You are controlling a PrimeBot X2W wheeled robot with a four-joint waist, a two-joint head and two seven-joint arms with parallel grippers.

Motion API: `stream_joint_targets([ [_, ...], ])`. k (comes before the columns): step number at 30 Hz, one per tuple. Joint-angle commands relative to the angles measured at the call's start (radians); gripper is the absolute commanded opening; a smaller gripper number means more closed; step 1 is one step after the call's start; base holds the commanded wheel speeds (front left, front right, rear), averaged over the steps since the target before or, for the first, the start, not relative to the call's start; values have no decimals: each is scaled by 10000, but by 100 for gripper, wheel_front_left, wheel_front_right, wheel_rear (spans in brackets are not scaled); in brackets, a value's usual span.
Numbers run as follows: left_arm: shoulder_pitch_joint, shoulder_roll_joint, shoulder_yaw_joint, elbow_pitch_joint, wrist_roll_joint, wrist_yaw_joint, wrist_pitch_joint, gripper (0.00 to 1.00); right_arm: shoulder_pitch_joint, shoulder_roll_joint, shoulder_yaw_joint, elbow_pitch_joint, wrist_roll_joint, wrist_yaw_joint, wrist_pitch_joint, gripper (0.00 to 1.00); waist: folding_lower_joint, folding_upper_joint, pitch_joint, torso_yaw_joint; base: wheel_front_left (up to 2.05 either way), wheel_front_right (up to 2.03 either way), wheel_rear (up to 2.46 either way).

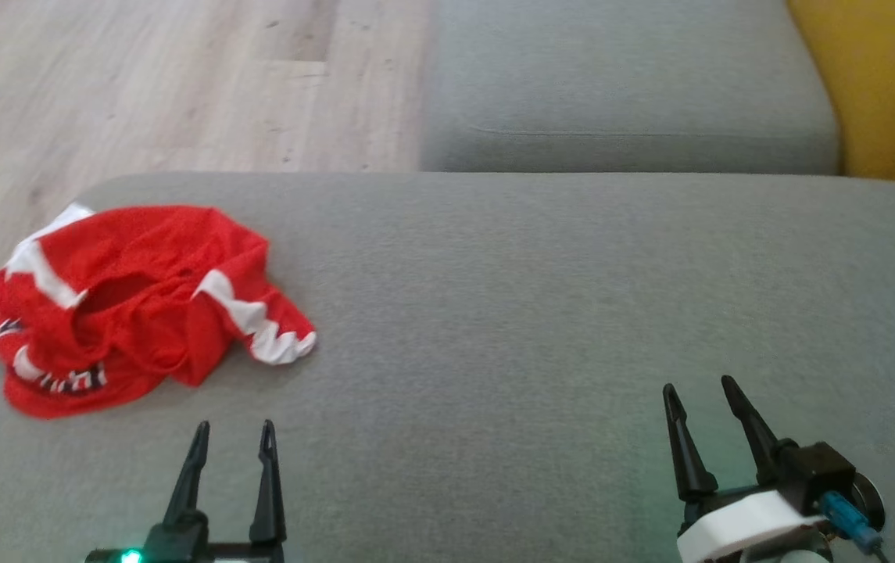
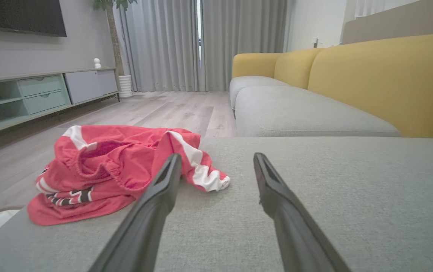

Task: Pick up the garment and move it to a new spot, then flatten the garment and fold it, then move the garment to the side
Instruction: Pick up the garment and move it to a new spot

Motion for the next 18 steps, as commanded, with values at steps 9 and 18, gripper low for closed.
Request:
stream_joint_targets([
  [9, -347, -59, 776, -555, -161, 88, -97, 100, -206, -89, 492, -549, 105, -7, -138, 100, 0, 0, 31, 1443, 0, 0, 0],
  [18, -124, -64, 1100, -696, -147, -48, -97, 100, -183, -89, 680, -542, 106, -7, -138, 100, 0, 0, -52, 2579, 0, 0, 0],
])
